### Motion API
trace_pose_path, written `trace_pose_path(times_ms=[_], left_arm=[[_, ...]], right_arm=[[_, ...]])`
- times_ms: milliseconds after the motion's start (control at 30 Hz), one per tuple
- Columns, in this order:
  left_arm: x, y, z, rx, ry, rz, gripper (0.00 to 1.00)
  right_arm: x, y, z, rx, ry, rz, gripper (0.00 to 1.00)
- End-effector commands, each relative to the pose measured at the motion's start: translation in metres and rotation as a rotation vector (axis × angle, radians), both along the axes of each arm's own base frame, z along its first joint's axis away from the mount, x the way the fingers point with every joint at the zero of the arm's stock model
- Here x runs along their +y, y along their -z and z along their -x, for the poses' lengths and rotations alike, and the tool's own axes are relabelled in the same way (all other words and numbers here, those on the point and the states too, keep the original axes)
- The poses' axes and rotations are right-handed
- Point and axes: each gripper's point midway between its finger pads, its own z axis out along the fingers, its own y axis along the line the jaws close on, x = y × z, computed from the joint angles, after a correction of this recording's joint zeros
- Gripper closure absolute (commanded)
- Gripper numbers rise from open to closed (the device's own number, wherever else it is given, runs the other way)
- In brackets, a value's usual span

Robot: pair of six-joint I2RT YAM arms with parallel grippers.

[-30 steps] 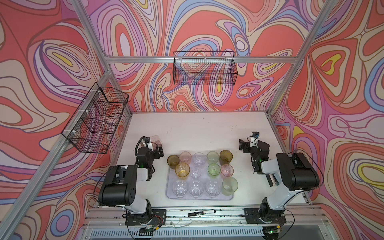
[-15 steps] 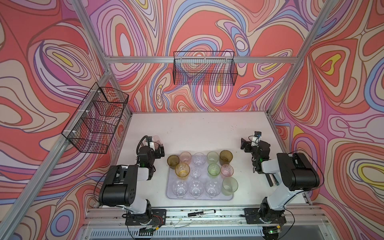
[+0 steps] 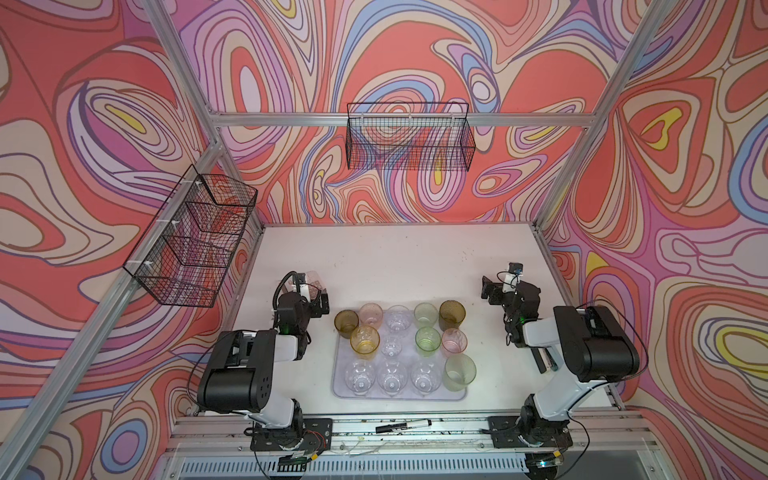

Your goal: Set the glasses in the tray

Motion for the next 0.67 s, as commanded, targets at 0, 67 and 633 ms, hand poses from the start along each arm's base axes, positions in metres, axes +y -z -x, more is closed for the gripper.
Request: trace_pose_path(times_ms=[0, 67, 633], left_arm=[[-0.0033, -0.0051, -0.0047, -0.016, 0.022, -0.012, 0.00], [-0.0036, -0.0056, -0.0048, -0.018, 0.023, -0.012, 0.00], [-0.0035, -0.0052, -0.0048, -0.016, 0.022, -0.012, 0.00]], right_arm=[[-0.0024, -0.0002, -0.0017, 0.001, 0.014, -0.002, 0.01], [-0.0022, -0.0002, -0.0017, 0.001, 0.013, -0.003, 0.02], [0.0024, 0.0007, -0.0028, 0.006, -0.004, -0.001, 0.02]])
